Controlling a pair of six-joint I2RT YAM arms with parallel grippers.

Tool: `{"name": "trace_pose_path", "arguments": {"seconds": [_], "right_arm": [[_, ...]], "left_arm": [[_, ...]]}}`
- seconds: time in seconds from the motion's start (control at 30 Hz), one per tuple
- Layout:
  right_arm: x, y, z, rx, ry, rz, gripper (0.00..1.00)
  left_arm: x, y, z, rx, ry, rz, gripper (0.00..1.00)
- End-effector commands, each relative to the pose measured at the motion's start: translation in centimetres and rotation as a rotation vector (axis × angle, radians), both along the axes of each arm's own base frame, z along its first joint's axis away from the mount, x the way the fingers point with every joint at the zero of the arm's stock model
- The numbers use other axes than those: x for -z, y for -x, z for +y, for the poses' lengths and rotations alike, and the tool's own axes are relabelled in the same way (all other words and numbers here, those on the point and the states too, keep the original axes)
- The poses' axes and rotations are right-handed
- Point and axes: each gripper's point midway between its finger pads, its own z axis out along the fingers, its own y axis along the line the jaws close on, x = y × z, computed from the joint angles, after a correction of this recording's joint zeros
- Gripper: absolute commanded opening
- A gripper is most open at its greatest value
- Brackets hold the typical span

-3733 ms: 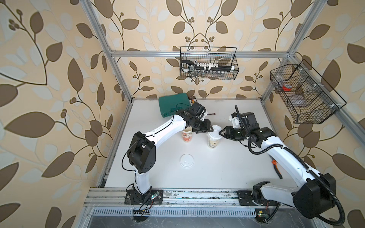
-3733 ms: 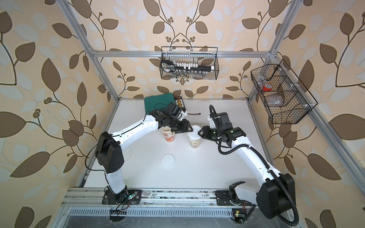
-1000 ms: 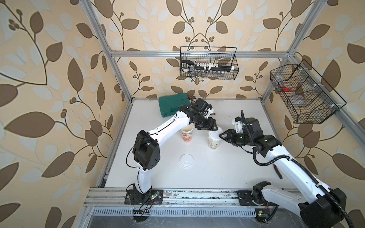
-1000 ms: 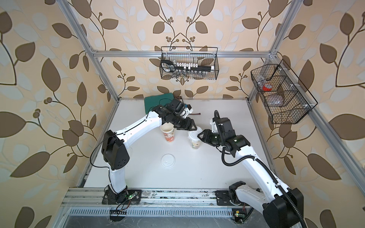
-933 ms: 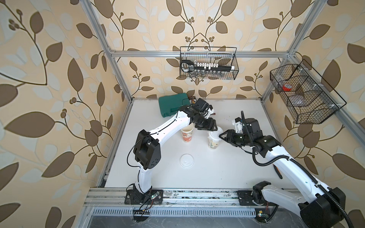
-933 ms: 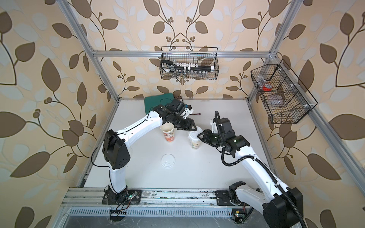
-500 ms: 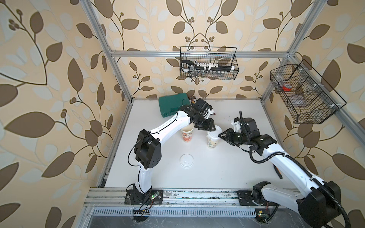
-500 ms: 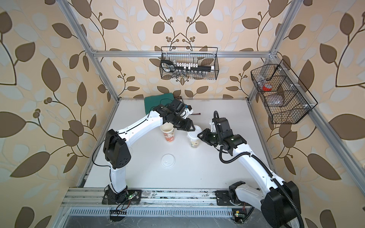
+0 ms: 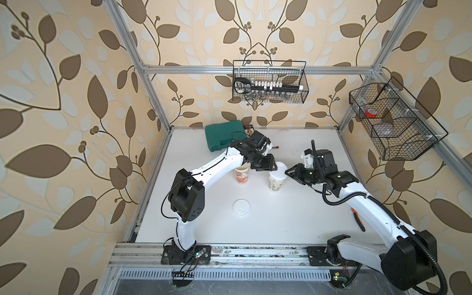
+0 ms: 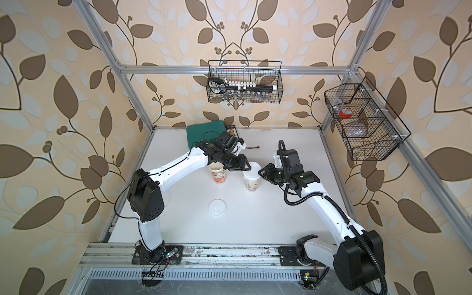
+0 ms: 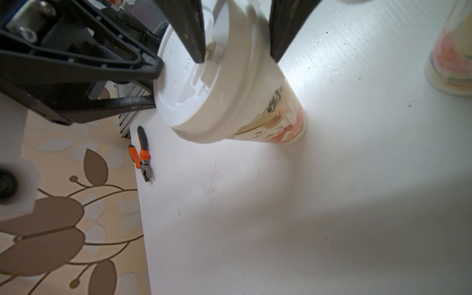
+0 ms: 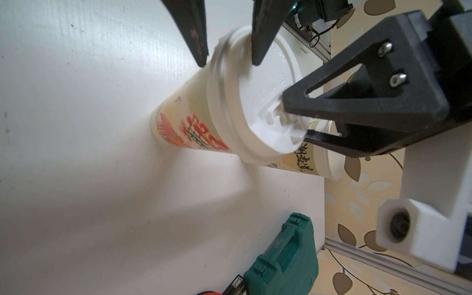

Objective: Put the leak-proof paper on the milk tea cups
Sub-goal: Secure the cup lid on the cup.

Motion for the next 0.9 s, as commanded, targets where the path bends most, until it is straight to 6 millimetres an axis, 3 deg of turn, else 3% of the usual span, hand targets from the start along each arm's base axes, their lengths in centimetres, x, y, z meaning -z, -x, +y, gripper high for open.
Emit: {"name": "trace_pose_path", "arguments": {"seconds": [0.0,0.47,0.77,0.87], "right_arm": [[1.6,0.5,-0.4,-0.04,0.056,0.059,0.29],[2.6,0.2,-1.0,-0.091,0.097,0.077,0.28],[1.8,0.0,-0.7,-0.125,0.099,0.049,0.28],[1.5,-0.1,-0.4,-0.136,0.086,0.045,0.33]], "left_arm": [[0.3,0.7,1.4,-0.085,-0.022,0.062,0.41],[2.8,2.0,2.0,-0.183,-0.043,0.159,0.42],[-0.9,1.5,1.6,-0.158,0.008,0.082,0.58],[-1.9,1.1,1.5,-0.156,0.024,0.06,0.59]]}}
